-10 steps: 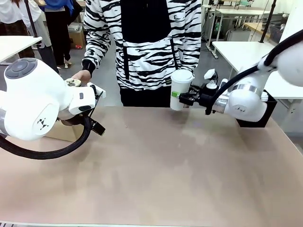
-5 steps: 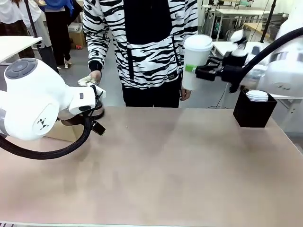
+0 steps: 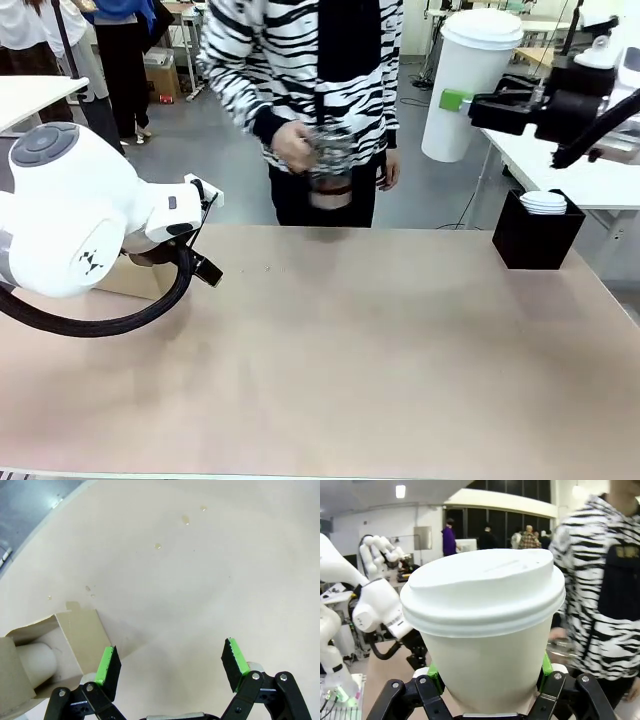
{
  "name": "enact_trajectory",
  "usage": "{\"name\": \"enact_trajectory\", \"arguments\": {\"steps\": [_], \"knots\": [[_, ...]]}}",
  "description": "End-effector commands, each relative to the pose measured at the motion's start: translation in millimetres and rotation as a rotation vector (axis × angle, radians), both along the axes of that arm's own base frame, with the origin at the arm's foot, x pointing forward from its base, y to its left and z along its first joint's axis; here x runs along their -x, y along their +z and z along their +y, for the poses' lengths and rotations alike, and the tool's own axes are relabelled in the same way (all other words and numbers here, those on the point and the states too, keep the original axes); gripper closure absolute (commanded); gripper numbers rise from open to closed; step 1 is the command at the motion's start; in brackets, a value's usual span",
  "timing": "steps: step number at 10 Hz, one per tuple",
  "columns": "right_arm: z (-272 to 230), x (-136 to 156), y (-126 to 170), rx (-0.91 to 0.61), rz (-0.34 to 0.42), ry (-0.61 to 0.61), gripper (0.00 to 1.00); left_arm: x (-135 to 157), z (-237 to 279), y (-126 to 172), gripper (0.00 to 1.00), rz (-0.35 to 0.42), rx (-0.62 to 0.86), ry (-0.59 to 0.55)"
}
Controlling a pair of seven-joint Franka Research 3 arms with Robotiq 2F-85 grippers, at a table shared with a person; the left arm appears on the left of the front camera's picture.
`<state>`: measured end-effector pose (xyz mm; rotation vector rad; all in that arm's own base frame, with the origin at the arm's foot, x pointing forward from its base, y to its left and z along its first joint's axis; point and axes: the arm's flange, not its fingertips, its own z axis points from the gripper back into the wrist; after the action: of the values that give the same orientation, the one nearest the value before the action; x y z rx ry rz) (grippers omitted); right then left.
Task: Pour a drink into a cup and package it in a carrier.
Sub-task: When a person places the Paper Cup Lid on the 600 ml Paper Cup , lift the 600 ml Paper Cup, then position the Cup Carrier in the center of the table.
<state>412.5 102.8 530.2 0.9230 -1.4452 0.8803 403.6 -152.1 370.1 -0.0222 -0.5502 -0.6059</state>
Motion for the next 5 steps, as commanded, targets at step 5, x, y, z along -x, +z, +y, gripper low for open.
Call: {"name": "enact_trajectory", "arguments": {"steps": [5], "knots": [[3.4, -6.9, -2.7, 0.011, 0.003, -0.029, 0.20, 0.2, 0.6, 0.1, 0.00, 0.001, 0.002, 0.000]]}}
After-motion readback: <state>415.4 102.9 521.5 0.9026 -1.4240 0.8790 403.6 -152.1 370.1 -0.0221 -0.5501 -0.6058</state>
